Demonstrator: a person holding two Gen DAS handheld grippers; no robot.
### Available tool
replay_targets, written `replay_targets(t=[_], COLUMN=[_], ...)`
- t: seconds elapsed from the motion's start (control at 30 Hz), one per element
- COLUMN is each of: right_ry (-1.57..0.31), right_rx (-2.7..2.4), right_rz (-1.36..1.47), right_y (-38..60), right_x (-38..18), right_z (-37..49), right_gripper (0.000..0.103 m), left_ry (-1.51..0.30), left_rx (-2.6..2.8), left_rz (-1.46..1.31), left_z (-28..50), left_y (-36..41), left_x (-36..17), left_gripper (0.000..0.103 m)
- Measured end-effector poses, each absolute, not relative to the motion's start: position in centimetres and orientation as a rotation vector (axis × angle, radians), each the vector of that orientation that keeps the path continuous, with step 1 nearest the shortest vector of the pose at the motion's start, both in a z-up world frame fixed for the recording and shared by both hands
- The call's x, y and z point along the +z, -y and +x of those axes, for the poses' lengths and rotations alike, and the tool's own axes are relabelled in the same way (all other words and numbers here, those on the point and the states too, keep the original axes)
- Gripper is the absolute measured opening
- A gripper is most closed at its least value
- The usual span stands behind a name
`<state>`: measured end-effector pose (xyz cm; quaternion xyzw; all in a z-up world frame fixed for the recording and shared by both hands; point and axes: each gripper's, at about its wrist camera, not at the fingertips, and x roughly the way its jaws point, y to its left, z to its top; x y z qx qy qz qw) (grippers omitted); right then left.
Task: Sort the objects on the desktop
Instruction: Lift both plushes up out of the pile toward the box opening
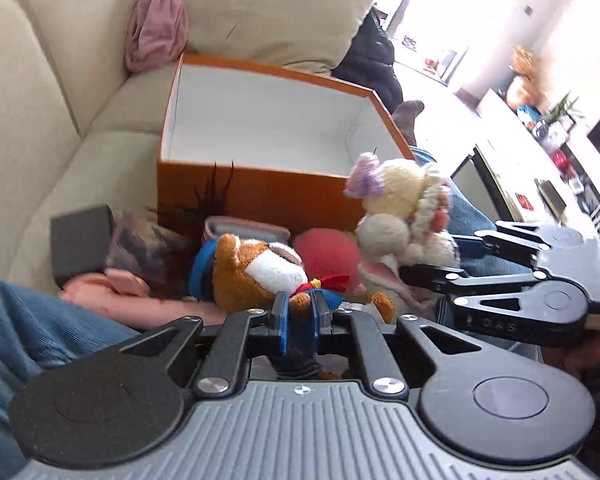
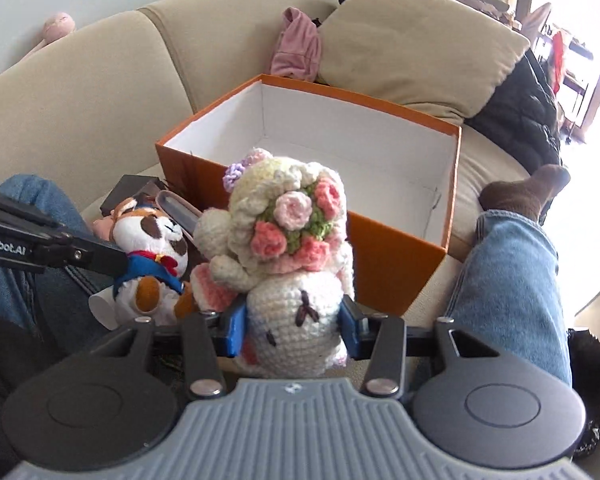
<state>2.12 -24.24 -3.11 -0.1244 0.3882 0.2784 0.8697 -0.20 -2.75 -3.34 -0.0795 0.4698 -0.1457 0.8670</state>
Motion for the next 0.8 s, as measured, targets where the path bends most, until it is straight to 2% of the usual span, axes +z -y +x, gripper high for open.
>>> replay_targets(t=[0.13, 0.27, 0.5, 0.53, 0.6, 0.63, 0.7, 0.8], right_ry=[-0.802, -0.839, -0.912, -0.92, -0.933, -0.939, -0.939, -0.921], right_rx=[0.644, 0.594, 0.6, 0.613, 0.643, 0.65, 0.654, 0.652], right_rz=[-0.328, -0.352, -0.318, -0.307, -0.271, -0.252, -0.226, -0.238], right_y=[21.9, 19.7, 17.7, 17.8, 18.4, 18.8, 19.5, 19.7], right_x=[-3.2, -4.5, -7.2, -7.1, -6.7, -6.5, -6.0, -5.6], right_z=[2.0, 2.6, 2.9, 2.9, 3.0, 3.1, 3.1, 3.1], right_gripper=[0.049, 0.05, 0.055, 0.058, 0.062, 0.062, 0.063, 0.063], left_ry=[-0.979, -1.002, -1.047, -1.047, -1.049, -1.051, -1.065, -1.109], left_rx=[-0.314, -0.281, -0.203, -0.194, -0.174, -0.167, -0.144, -0.068], left_rz=[-0.058, 0.038, -0.178, -0.224, -0.312, -0.353, -0.415, -0.482], left_z=[-0.9, -0.9, -0.7, -0.8, -0.9, -1.0, -1.1, -1.1], left_y=[1.5, 0.7, -2.5, -3.0, -3.6, -3.9, -4.1, -4.4], left_x=[-1.0, -1.5, -3.9, -4.1, -4.4, -4.5, -4.7, -5.4], left_gripper=[0.012, 0.012, 0.015, 0.017, 0.034, 0.038, 0.058, 0.064])
